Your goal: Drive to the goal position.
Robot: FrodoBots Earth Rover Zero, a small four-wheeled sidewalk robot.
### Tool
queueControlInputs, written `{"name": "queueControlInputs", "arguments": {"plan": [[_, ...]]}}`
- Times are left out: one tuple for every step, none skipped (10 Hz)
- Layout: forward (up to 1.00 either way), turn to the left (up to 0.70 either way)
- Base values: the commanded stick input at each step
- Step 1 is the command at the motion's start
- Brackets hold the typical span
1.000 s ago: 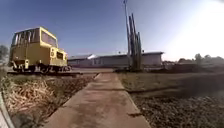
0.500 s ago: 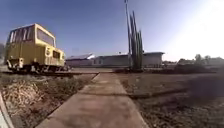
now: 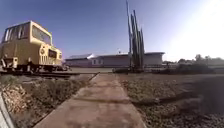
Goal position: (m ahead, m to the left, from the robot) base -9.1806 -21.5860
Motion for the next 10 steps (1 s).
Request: {"name": "queueControlInputs", "arguments": {"plan": [[0.0, -0.45], [0.0, -0.45], [0.0, -0.45], [0.0, -0.45], [0.0, -0.45], [0.0, -0.45], [0.0, -0.45], [0.0, -0.45], [0.0, -0.45], [0.0, -0.45]]}}
